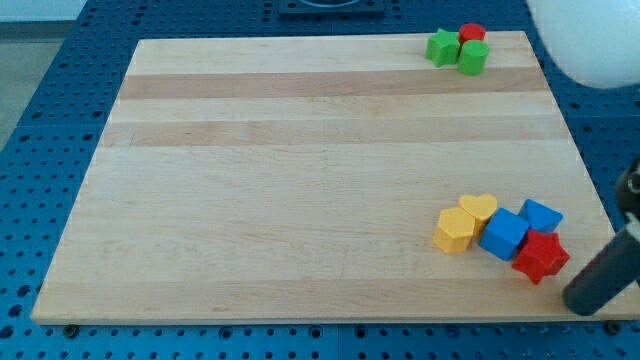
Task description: Move the group of blocks a bit up
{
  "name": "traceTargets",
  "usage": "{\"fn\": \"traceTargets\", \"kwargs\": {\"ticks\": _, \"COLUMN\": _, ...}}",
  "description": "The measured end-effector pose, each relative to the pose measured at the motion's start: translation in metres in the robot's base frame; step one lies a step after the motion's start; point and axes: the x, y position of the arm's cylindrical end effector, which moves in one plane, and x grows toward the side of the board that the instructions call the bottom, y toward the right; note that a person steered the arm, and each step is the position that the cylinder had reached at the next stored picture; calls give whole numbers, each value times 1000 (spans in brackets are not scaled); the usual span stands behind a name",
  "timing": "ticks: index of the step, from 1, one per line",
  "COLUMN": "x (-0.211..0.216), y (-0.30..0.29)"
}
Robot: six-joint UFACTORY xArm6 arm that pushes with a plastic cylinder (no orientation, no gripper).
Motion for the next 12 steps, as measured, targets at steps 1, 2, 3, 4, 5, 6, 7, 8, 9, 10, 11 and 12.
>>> {"fn": "traceTargets", "kwargs": {"ticks": 1, "x": 0, "y": -5}}
{"fn": "traceTargets", "kwargs": {"ticks": 2, "x": -6, "y": -5}}
{"fn": "traceTargets", "kwargs": {"ticks": 3, "x": -14, "y": -5}}
{"fn": "traceTargets", "kwargs": {"ticks": 4, "x": -19, "y": -7}}
{"fn": "traceTargets", "kwargs": {"ticks": 5, "x": -21, "y": -11}}
{"fn": "traceTargets", "kwargs": {"ticks": 6, "x": -29, "y": -16}}
{"fn": "traceTargets", "kwargs": {"ticks": 7, "x": -42, "y": -17}}
{"fn": "traceTargets", "kwargs": {"ticks": 8, "x": -46, "y": -17}}
{"fn": "traceTargets", "kwargs": {"ticks": 9, "x": -52, "y": -17}}
{"fn": "traceTargets", "kwargs": {"ticks": 10, "x": -61, "y": -14}}
{"fn": "traceTargets", "kwargs": {"ticks": 11, "x": -69, "y": -7}}
{"fn": "traceTargets", "kwargs": {"ticks": 12, "x": -77, "y": -2}}
